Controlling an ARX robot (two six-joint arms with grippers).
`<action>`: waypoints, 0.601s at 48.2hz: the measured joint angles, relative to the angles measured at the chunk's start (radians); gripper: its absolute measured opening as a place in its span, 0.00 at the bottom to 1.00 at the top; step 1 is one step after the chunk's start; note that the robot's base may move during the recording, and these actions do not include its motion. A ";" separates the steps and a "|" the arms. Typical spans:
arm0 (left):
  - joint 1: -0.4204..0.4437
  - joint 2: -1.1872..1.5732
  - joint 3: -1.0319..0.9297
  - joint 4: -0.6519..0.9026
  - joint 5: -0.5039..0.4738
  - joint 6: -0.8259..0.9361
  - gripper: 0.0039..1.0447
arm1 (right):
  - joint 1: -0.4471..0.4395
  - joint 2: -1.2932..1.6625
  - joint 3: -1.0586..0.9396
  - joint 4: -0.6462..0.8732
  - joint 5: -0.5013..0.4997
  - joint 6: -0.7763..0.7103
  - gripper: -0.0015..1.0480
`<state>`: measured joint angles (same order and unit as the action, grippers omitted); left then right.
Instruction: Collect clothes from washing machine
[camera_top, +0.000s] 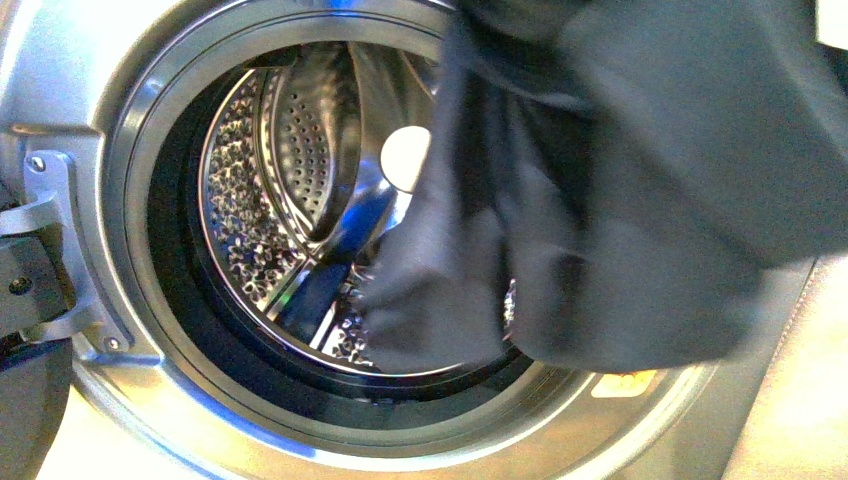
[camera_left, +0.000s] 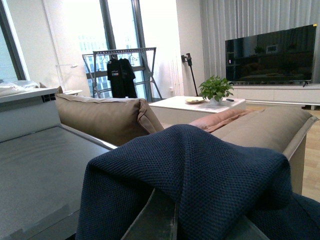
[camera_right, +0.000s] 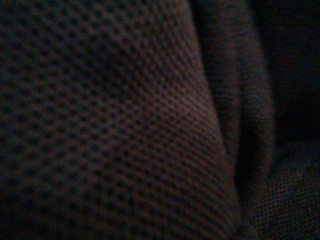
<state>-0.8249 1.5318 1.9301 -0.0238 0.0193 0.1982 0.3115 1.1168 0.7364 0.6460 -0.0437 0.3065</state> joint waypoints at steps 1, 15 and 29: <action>0.000 0.000 0.000 0.000 0.000 0.000 0.05 | -0.011 -0.014 -0.012 0.000 -0.007 0.001 0.93; 0.000 0.000 0.000 0.000 0.000 0.000 0.05 | -0.089 -0.116 -0.059 -0.039 -0.107 0.003 0.93; 0.000 0.000 0.000 0.000 0.000 0.000 0.05 | -0.071 -0.112 -0.049 -0.055 -0.073 -0.034 0.46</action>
<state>-0.8249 1.5322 1.9301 -0.0238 0.0193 0.1978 0.2409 1.0050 0.6872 0.5907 -0.1165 0.2722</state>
